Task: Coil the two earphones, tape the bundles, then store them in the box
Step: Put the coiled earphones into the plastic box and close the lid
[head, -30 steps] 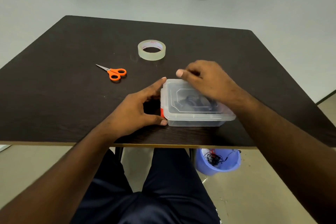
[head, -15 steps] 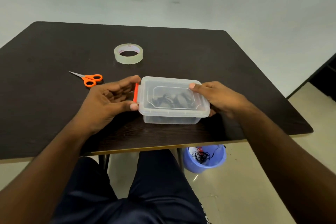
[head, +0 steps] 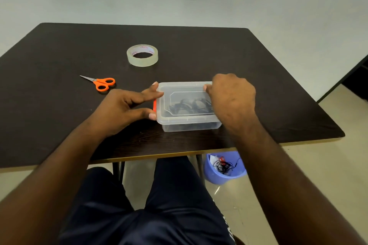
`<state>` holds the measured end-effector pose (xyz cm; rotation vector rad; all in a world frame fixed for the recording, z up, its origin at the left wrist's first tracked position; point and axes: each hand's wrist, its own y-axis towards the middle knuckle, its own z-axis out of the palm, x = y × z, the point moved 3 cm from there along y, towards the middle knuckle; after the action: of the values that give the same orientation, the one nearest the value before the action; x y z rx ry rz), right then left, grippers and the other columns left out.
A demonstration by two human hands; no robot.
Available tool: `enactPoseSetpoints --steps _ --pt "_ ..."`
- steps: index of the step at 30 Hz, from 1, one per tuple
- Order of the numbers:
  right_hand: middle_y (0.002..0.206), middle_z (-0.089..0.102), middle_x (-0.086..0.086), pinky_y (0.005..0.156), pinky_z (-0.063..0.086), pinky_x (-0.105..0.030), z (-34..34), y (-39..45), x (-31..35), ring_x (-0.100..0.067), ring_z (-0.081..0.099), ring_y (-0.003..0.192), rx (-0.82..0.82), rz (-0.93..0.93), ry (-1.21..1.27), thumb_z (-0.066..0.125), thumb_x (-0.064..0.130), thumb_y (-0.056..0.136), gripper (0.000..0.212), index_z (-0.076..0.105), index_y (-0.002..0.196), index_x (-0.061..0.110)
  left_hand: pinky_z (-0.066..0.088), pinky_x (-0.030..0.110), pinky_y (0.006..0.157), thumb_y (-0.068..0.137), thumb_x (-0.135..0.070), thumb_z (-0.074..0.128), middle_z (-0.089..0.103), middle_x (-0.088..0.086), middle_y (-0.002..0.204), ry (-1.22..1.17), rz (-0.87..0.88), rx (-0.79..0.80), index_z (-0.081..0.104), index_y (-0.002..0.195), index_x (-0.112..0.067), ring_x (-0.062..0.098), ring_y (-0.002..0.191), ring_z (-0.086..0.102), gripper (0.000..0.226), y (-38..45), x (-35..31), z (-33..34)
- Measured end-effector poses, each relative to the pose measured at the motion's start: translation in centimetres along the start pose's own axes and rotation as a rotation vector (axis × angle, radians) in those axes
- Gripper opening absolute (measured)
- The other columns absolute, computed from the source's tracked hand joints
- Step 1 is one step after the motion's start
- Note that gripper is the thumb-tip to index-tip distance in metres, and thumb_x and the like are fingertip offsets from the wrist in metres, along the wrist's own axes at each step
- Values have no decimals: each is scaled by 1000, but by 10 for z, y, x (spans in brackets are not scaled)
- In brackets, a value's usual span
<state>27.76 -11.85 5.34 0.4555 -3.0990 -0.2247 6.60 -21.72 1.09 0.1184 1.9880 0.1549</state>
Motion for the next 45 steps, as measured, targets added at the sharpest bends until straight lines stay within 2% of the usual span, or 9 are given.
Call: enactPoseSetpoints --steps 6,11,14,21,27,31,36,40,45 --pt "66 49 -5 54 40 -34 -10 -4 13 -23 51 58 -58 -74 -68 61 20 88 11 66 94 13 26 -9 89 70 -43 69 38 -43 130 199 20 128 49 122 -54 -29 121 30 57 -3 -17 -4" --pt "86 73 6 73 56 -33 23 -16 -39 -8 66 74 4 65 1045 54 42 93 27 74 96 23 50 16 91 73 -32 76 62 -21 125 -149 -66 -364 57 130 -30 -6 112 59 60 -20 -7 7" --pt "108 68 23 86 52 -19 52 -30 -30 5 63 98 -53 140 1308 54 40 95 36 60 128 25 57 24 78 75 -27 73 73 -10 106 -382 -110 -416 69 115 -17 11 99 70 41 -13 -4 18" --pt "113 60 27 93 48 -22 45 22 -24 2 58 105 -208 138 1273 54 49 91 48 49 135 31 45 3 78 79 -10 75 65 -38 99 -263 -29 -191 62 101 -50 -12 104 60 47 54 -20 30" --pt "114 71 -3 84 55 -30 41 167 -68 -17 68 104 79 16 1692 64 24 92 31 61 121 15 51 14 83 75 0 78 71 -28 90 -329 24 -287 63 99 -39 -7 93 66 48 204 -16 29" --pt "111 72 4 82 55 -28 41 255 -119 -17 67 106 62 -70 1746 75 11 75 40 64 112 20 51 35 97 70 -9 84 74 -8 104 -345 -1 -301 71 101 -31 8 100 68 40 310 -2 40" --pt "123 64 4 91 55 -34 67 349 -170 -22 60 115 -106 137 1730 71 5 82 40 59 118 17 48 13 77 72 -19 84 69 -13 108 -248 33 -336 66 122 -14 -5 86 63 53 420 10 69" --pt "130 61 -5 90 54 -29 93 400 -194 -21 61 114 -227 282 1786 63 4 89 42 56 131 7 44 6 75 73 -27 83 61 -15 105 -112 49 -344 62 127 -14 7 95 60 59 477 27 89" --pt "102 70 8 82 58 -29 117 429 -198 -14 67 97 -274 310 1698 63 13 92 16 68 107 18 48 11 74 75 -34 80 70 -4 104 -46 78 -356 62 126 -16 14 94 67 57 495 56 110"
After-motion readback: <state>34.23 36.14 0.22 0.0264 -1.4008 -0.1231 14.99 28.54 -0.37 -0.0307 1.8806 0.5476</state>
